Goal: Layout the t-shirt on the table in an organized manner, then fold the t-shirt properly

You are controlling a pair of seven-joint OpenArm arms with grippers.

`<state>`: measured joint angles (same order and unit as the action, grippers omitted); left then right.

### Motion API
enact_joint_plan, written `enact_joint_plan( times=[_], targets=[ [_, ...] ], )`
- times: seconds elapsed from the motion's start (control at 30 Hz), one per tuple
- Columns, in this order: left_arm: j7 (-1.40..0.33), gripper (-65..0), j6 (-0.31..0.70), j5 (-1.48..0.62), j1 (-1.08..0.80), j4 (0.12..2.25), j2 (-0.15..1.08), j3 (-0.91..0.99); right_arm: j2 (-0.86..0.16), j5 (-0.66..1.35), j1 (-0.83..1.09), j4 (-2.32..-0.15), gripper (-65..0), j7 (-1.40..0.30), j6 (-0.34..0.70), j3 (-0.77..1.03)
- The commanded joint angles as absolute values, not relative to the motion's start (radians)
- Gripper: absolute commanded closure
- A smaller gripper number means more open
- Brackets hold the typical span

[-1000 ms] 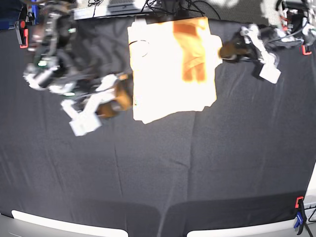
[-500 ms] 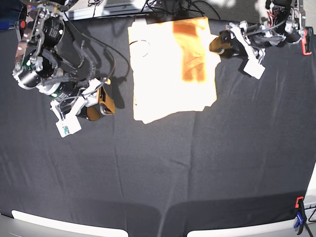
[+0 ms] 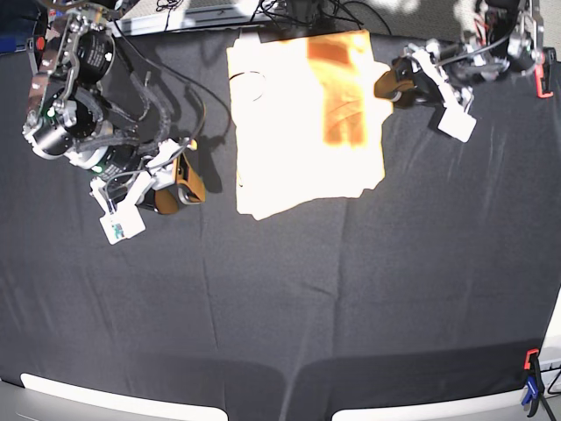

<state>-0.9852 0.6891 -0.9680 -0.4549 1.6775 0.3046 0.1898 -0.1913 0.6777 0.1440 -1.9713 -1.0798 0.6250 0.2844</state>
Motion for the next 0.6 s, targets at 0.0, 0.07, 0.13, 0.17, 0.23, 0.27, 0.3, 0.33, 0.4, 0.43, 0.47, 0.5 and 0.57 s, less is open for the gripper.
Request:
enact_joint_plan(
  times=[0.0, 0.07, 0.13, 0.17, 0.23, 0.27, 0.3, 0.33, 0.4, 0.43, 0.47, 0.5, 0.57],
  targets=[
    [-0.987, -10.1, 0.698, -0.989, -0.464, 1.695, 0.314, 0.193, -0.2, 0.693, 0.13, -1.99, -28.6, -1.055, 0.631, 0.289],
    [-1.008, 0.0, 0.698, -0.989, -0.479, 1.695, 0.314, 0.193, -0.2, 0.697, 0.13, -1.99, -28.6, -1.055, 0.631, 0.289],
    [-1.009, 0.0, 0.698, -0.99, -0.488, 1.695, 0.315, 0.193, -0.2, 0.719, 0.13, -1.99, -28.6, -1.055, 0.632, 0.289],
    [-1.01, 0.0, 0.698, -0.998, -0.492, 1.695, 0.316, 0.194, -0.2, 0.73, 0.13, -1.99, -28.6, -1.055, 0.632, 0.289],
    [-1.022, 0.0, 0.698, -1.025, -0.501, 1.695, 0.32, 0.194, -0.2, 0.744, 0.13, -1.99, -28.6, -1.055, 0.632, 0.289],
    [-1.049, 0.0, 0.698, -1.046, -0.505, 1.695, 0.323, 0.194, -0.2, 0.744, 0.13, -1.99, -28.6, -1.055, 0.632, 0.289],
    [-1.087, 0.0, 0.698, -1.08, -0.508, 1.695, 0.331, 0.194, -0.2, 0.743, 0.13, -1.99, -28.6, -1.056, 0.632, 0.289],
    [-1.127, 0.0, 0.698, -1.114, -0.513, 1.695, 0.342, 0.194, -0.2, 0.741, 0.13, -1.99, -28.6, -1.055, 0.632, 0.289],
    [-1.185, 0.0, 0.698, -1.171, -0.519, 1.695, 0.371, 0.194, -0.202, 0.741, 0.13, -1.99, -28.6, -1.055, 0.632, 0.289],
    [-1.195, 0.0, 0.698, -1.18, -0.524, 1.695, 0.384, 0.194, -0.203, 0.741, 0.13, -1.99, -28.6, -1.055, 0.632, 0.289],
    [-1.191, 0.0, 0.698, -1.18, -0.531, 1.695, 0.398, 0.194, -0.204, 0.741, 0.13, -1.99, -28.6, -1.055, 0.632, 0.289],
    [-1.181, 0.0, 0.698, -1.179, -0.537, 1.695, 0.407, 0.194, -0.205, 0.741, 0.13, -1.99, -28.6, -1.055, 0.632, 0.289],
    [-1.15, 0.0, 0.698, -1.179, -0.546, 1.695, 0.422, 0.194, -0.205, 0.741, 0.13, -1.99, -28.6, -1.056, 0.632, 0.289]
  ],
)
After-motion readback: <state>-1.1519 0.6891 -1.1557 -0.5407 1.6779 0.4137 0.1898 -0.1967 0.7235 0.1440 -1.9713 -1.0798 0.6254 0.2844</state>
